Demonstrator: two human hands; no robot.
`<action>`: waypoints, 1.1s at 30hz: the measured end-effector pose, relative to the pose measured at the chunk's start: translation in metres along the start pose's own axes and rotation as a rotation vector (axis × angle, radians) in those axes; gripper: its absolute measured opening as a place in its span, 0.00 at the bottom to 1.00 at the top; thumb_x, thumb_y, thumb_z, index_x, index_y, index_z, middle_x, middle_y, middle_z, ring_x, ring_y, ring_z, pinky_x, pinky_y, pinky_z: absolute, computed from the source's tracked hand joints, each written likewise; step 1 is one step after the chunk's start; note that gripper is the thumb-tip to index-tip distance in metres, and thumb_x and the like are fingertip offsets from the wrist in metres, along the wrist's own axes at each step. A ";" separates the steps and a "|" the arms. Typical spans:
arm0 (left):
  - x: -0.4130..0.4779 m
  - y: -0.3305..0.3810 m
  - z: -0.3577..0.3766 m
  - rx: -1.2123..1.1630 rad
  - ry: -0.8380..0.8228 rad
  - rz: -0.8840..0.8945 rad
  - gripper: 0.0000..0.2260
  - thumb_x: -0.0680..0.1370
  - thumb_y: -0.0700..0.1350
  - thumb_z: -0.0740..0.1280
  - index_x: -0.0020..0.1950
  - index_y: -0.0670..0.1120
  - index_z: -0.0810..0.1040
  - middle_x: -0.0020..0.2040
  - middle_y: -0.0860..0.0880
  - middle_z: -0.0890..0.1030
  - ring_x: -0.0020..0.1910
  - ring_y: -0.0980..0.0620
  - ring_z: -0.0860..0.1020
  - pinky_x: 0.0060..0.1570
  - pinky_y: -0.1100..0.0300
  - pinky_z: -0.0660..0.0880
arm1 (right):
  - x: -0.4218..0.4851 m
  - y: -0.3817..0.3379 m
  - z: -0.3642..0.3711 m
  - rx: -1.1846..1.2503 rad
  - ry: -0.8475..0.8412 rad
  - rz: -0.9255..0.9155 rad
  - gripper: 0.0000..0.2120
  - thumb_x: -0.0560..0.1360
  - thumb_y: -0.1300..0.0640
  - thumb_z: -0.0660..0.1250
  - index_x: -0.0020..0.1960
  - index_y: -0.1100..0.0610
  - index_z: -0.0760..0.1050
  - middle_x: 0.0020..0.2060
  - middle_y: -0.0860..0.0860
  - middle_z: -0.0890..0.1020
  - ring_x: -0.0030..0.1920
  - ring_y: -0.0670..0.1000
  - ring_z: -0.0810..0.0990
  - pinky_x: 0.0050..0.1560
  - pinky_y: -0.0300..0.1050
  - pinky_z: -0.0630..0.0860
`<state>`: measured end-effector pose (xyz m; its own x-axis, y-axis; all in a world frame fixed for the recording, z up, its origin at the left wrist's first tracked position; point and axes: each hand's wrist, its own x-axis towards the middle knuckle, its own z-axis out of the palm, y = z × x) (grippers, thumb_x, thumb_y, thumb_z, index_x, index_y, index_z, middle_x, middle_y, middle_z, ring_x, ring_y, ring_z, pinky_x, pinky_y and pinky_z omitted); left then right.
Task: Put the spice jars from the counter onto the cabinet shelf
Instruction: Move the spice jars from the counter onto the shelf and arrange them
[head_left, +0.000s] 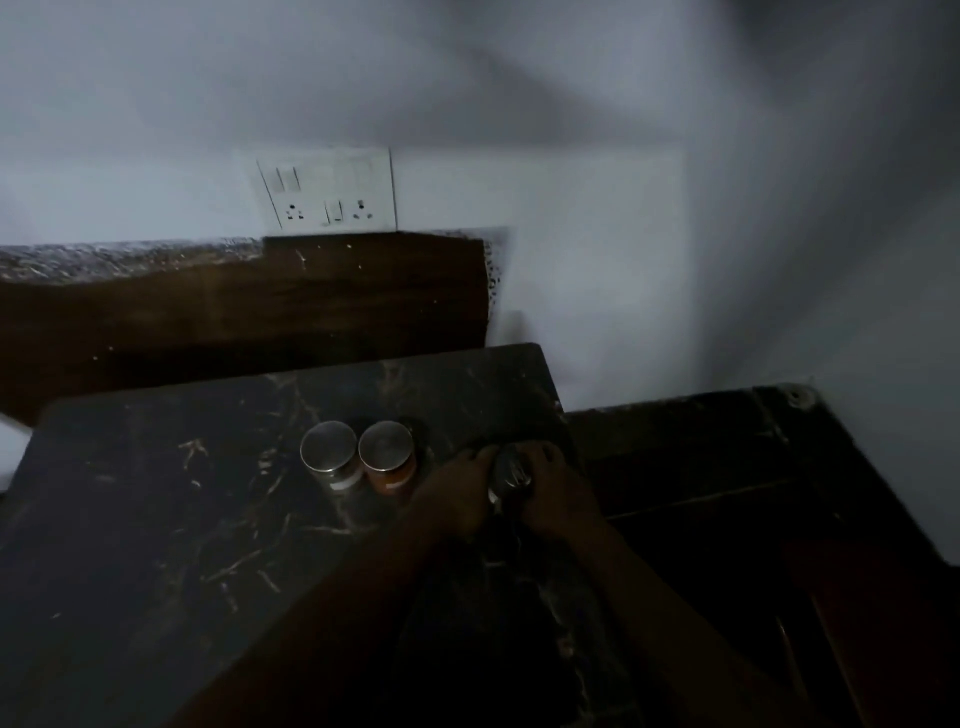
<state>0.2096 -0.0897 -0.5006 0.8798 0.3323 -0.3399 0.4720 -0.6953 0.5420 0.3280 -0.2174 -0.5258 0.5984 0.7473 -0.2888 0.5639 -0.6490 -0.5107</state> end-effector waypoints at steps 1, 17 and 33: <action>0.002 0.002 0.005 -0.001 0.004 -0.004 0.35 0.78 0.53 0.69 0.81 0.47 0.58 0.75 0.44 0.70 0.72 0.45 0.71 0.71 0.57 0.65 | 0.000 0.003 0.003 0.021 0.010 -0.011 0.31 0.74 0.50 0.73 0.75 0.48 0.66 0.70 0.53 0.70 0.66 0.57 0.75 0.63 0.51 0.75; -0.017 -0.009 -0.019 -0.136 0.190 0.008 0.32 0.74 0.53 0.72 0.76 0.54 0.65 0.69 0.48 0.73 0.65 0.48 0.75 0.61 0.57 0.72 | -0.006 -0.008 -0.002 0.342 0.147 -0.078 0.34 0.69 0.46 0.78 0.71 0.45 0.68 0.64 0.43 0.73 0.63 0.45 0.74 0.58 0.31 0.66; -0.221 -0.043 -0.294 -0.532 0.857 0.389 0.30 0.71 0.54 0.78 0.71 0.60 0.72 0.62 0.57 0.80 0.57 0.54 0.82 0.51 0.52 0.82 | -0.054 -0.341 -0.125 0.796 0.314 -0.669 0.24 0.72 0.48 0.74 0.66 0.51 0.76 0.57 0.40 0.84 0.58 0.41 0.83 0.54 0.39 0.80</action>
<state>0.0116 0.0541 -0.2226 0.6238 0.6273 0.4661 -0.0657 -0.5522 0.8311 0.1752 -0.0543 -0.2348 0.4896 0.7718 0.4057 0.3671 0.2396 -0.8988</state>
